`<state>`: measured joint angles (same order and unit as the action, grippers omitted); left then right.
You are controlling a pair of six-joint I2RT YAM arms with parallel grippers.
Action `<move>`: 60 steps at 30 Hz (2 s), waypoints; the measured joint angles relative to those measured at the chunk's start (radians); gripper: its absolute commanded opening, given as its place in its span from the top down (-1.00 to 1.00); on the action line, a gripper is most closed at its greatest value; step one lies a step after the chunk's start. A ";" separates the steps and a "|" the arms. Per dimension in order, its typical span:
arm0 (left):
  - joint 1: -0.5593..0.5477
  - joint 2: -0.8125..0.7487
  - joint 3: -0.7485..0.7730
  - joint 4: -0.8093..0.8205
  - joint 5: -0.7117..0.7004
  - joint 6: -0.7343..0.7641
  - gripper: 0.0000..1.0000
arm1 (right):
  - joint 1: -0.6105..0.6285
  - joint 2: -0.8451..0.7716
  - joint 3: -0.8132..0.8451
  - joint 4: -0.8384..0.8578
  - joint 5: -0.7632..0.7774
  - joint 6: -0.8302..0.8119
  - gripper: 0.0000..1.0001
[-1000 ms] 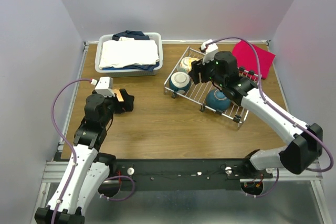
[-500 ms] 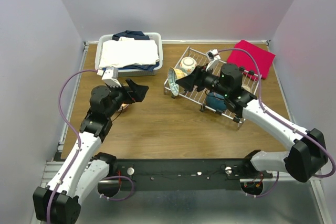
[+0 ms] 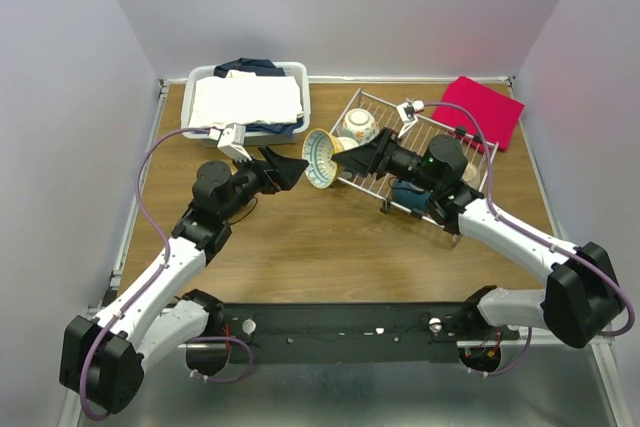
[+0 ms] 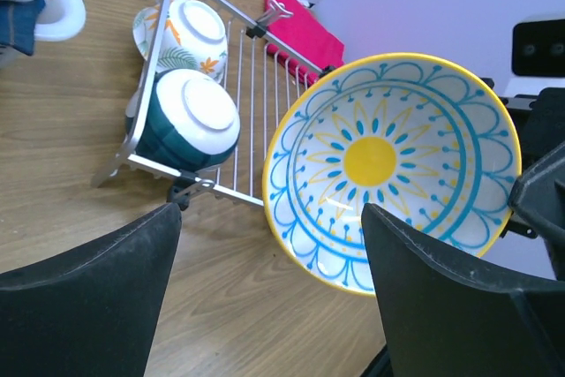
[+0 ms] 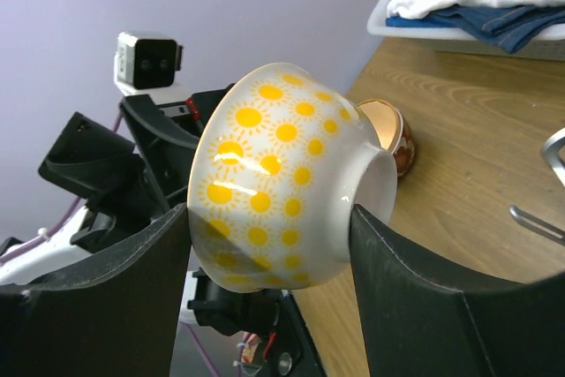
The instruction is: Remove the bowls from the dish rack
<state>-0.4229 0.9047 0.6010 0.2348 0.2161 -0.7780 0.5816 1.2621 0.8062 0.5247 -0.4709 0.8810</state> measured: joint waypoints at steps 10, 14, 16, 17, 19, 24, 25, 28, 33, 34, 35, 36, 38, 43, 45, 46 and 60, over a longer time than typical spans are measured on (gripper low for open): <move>-0.026 0.076 -0.040 0.113 -0.006 -0.118 -0.16 | 0.000 0.000 -0.085 0.130 -0.025 0.125 -0.01; -0.029 0.092 -0.066 0.154 -0.006 -0.166 -0.04 | 0.000 0.000 -0.098 0.169 -0.036 0.162 -0.01; -0.031 0.100 -0.075 0.177 -0.003 -0.185 0.10 | 0.000 0.000 -0.103 0.187 -0.041 0.174 -0.01; -0.033 0.104 -0.076 0.190 -0.002 -0.197 0.15 | 0.000 0.000 -0.108 0.194 -0.043 0.182 -0.01; -0.036 0.113 -0.076 0.208 0.004 -0.214 0.27 | 0.000 0.001 -0.118 0.211 -0.043 0.193 -0.01; -0.043 0.120 -0.082 0.243 0.014 -0.248 0.70 | 0.000 0.008 -0.133 0.238 -0.050 0.214 -0.04; -0.043 0.120 -0.084 0.248 0.017 -0.252 0.76 | 0.000 0.010 -0.134 0.240 -0.051 0.217 -0.04; -0.044 0.117 -0.094 0.259 0.032 -0.260 1.00 | -0.002 0.014 -0.141 0.250 -0.051 0.235 -0.11; -0.044 0.079 -0.109 0.246 0.040 -0.255 1.00 | -0.005 0.014 -0.149 0.268 -0.055 0.264 -0.66; -0.044 0.066 -0.111 0.237 0.039 -0.249 1.00 | -0.005 0.013 -0.149 0.267 -0.055 0.262 -0.75; -0.044 0.054 -0.114 0.227 0.037 -0.243 1.00 | -0.004 0.011 -0.149 0.267 -0.060 0.261 -0.82; -0.045 0.036 -0.116 0.212 0.033 -0.237 1.00 | -0.002 0.007 -0.149 0.263 -0.061 0.235 -0.96; -0.050 -0.005 -0.117 0.174 0.011 -0.202 1.00 | 0.003 -0.001 -0.149 0.222 -0.062 0.203 -1.00; -0.048 -0.070 -0.115 -0.020 -0.071 -0.089 1.00 | 0.003 -0.075 -0.132 0.076 -0.038 0.068 -1.00; -0.048 -0.089 -0.104 -0.120 -0.108 -0.033 1.00 | 0.003 -0.101 -0.110 0.007 -0.019 0.006 -1.00; -0.048 -0.097 -0.097 -0.166 -0.124 -0.011 1.00 | 0.003 -0.112 -0.095 -0.032 -0.008 -0.026 -1.00; -0.048 0.060 -0.057 -0.442 -0.285 0.107 1.00 | 0.003 -0.162 -0.006 -0.450 0.209 -0.354 -1.00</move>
<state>-0.4706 0.9646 0.5438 -0.2073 -0.0685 -0.6708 0.5842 1.1004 0.8001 0.0746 -0.2615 0.5270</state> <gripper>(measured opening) 0.021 0.997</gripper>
